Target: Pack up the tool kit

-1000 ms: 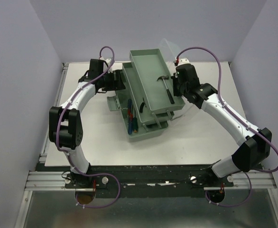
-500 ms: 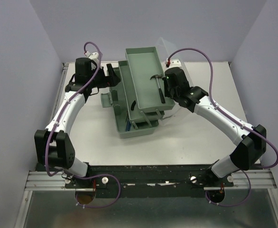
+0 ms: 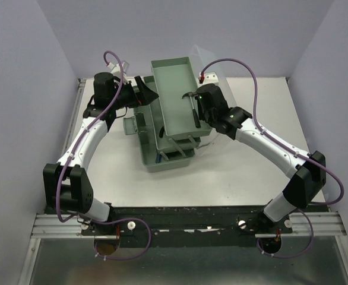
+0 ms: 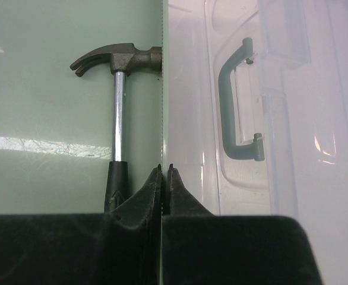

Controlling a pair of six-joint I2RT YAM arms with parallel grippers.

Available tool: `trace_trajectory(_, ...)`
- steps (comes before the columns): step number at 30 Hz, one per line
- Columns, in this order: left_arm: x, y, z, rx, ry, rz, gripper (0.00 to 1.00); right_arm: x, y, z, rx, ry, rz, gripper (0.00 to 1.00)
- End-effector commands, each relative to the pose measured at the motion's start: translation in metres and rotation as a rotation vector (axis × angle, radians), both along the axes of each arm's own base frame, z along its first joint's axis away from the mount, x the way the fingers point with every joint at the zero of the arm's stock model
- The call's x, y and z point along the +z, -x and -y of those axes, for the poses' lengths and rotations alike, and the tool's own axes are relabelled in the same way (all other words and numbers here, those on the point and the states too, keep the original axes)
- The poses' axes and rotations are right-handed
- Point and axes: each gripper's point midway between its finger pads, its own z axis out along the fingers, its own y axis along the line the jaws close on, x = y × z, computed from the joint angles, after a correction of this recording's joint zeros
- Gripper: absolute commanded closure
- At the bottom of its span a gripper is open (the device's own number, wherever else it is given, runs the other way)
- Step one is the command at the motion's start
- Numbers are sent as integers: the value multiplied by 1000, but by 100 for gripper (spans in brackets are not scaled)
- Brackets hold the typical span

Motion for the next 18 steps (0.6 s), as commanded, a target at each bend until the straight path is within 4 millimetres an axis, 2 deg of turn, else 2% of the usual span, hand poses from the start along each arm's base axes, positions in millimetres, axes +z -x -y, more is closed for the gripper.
trace_trajectory(1, 1, 3, 20, -78, 49, -7, 1, -53, 14, -23, 53, 46, -133, 99)
trace_trajectory(6, -22, -2, 21, -60, -16, -91, 1, -53, 15, -26, 54, 56, -127, 99)
trace_trajectory(8, -29, -4, 21, -61, -31, -112, 5, -53, 16, -26, 53, 57, -125, 99)
trace_trajectory(13, -37, -3, 30, -95, -28, -136, 26, -52, 19, -30, 60, 61, -118, 99)
trace_trajectory(16, -42, -3, 32, -99, -40, -149, 46, -49, 21, -33, 67, 59, -113, 99)
trace_trajectory(18, -43, -4, 30, -84, -53, -153, 56, -44, 24, -36, 78, 60, -110, 94)
